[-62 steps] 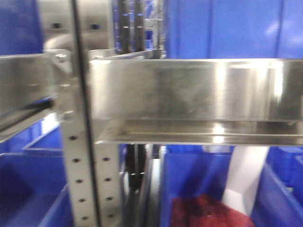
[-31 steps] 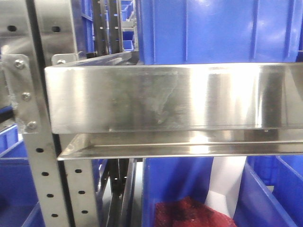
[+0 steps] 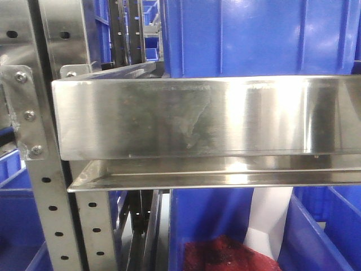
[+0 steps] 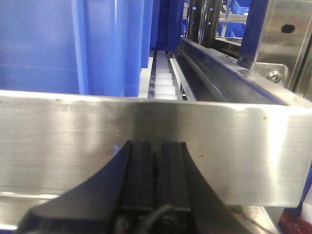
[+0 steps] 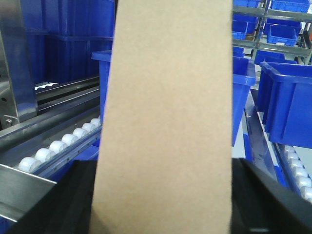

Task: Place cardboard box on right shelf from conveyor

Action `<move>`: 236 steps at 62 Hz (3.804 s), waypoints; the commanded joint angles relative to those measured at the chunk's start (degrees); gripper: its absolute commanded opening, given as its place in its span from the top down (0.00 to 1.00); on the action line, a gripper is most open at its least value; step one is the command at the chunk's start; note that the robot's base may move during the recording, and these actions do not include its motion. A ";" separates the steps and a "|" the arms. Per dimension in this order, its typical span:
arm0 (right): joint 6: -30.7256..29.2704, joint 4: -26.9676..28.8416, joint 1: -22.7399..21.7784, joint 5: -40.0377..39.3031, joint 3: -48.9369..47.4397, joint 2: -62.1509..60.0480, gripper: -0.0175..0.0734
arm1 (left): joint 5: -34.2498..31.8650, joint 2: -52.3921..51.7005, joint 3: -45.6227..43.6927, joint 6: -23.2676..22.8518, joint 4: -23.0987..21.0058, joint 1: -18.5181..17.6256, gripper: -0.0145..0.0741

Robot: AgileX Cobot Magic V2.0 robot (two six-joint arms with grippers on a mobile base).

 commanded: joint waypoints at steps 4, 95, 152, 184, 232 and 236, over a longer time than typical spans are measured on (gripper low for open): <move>-0.34 -0.95 -0.04 -6.09 -1.46 1.00 0.57 | -4.90 -0.82 0.33 0.01 -0.34 -0.19 0.97; -55.22 4.55 -0.03 -6.58 -24.39 38.16 0.57 | -4.90 -0.82 0.33 0.01 -0.34 -0.19 0.97; -83.10 7.07 -9.08 -21.66 -16.51 55.72 0.57 | -4.90 -0.82 0.33 0.01 -0.34 -0.19 0.97; -83.02 13.73 -11.06 -26.49 -16.09 65.79 0.55 | -4.90 -0.82 0.33 0.01 -0.34 -0.19 0.97; -72.35 25.63 -12.19 -18.99 -16.09 59.34 0.12 | -4.90 -0.82 0.33 0.01 -0.34 -0.19 0.97; -68.67 26.23 -12.19 -17.58 -16.09 57.87 0.12 | -4.90 -0.82 0.33 0.01 -0.34 -0.19 0.97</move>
